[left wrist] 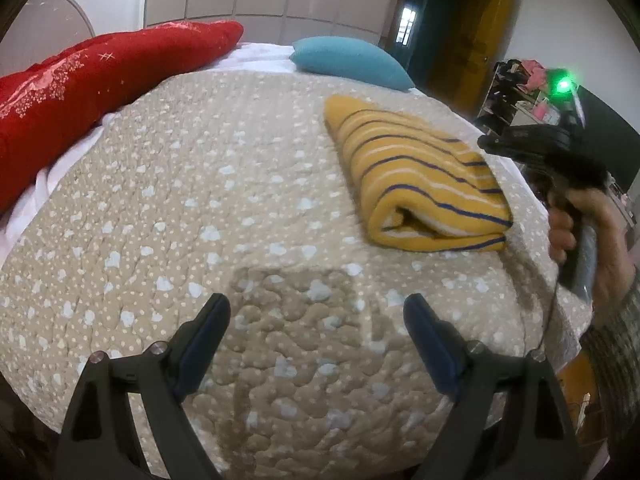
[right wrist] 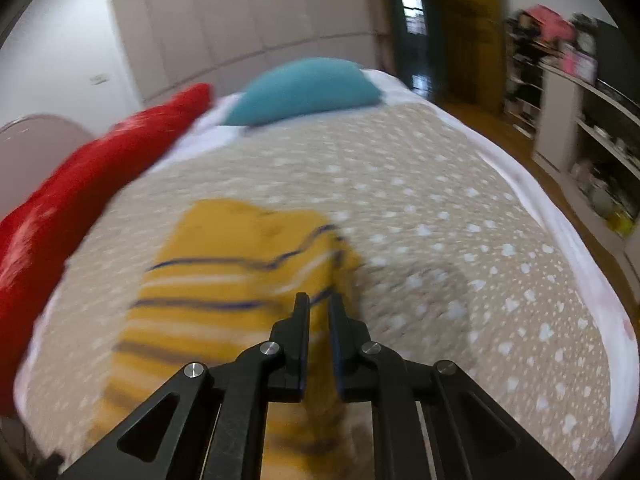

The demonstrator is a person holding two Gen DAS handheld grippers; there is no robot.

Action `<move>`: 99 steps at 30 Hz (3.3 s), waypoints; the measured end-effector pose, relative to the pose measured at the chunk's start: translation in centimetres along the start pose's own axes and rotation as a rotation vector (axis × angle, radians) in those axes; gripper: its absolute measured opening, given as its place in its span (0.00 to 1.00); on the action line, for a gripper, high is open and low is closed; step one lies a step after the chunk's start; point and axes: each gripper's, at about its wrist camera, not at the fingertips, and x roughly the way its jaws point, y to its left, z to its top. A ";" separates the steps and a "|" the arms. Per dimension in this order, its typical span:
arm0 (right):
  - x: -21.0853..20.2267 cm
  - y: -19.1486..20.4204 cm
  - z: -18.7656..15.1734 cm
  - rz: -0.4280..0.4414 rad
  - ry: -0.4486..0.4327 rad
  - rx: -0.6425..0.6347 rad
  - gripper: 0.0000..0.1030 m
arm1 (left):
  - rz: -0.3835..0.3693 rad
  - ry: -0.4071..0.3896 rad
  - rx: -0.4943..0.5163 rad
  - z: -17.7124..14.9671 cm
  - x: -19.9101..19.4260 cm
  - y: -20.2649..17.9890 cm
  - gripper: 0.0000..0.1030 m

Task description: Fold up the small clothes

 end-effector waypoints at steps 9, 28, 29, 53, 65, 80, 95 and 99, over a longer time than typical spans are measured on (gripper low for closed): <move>-0.5 9.6 -5.7 0.146 0.039 -0.233 0.25 | 0.105 -0.128 0.049 0.1 -3.8 -1.2 0.89; -8.2 2.9 -13.9 0.049 0.012 -0.003 0.43 | 0.234 -0.497 0.127 0.3 -14.1 -4.6 1.00; -9.1 2.8 -14.1 0.030 -0.013 -0.006 0.46 | 0.229 -0.479 0.133 0.3 -13.8 -5.0 1.00; -11.7 4.2 -17.3 -0.131 -0.037 -0.106 0.66 | 0.225 -0.076 0.092 -2.9 -6.7 -5.8 1.00; -11.8 5.0 -17.4 -0.137 -0.049 -0.143 0.70 | 0.189 -0.042 0.056 -3.0 -6.3 -5.3 1.00; -11.7 4.9 -17.5 -0.138 -0.045 -0.146 0.72 | 0.189 -0.013 0.052 -3.2 -5.6 -5.1 1.00; -11.5 5.2 -17.7 -0.139 -0.037 -0.160 0.74 | 0.171 0.023 0.034 -3.4 -5.0 -4.6 1.00; -11.5 5.1 -17.7 -0.137 -0.037 -0.163 0.74 | 0.167 0.031 0.028 -3.5 -4.8 -4.5 1.00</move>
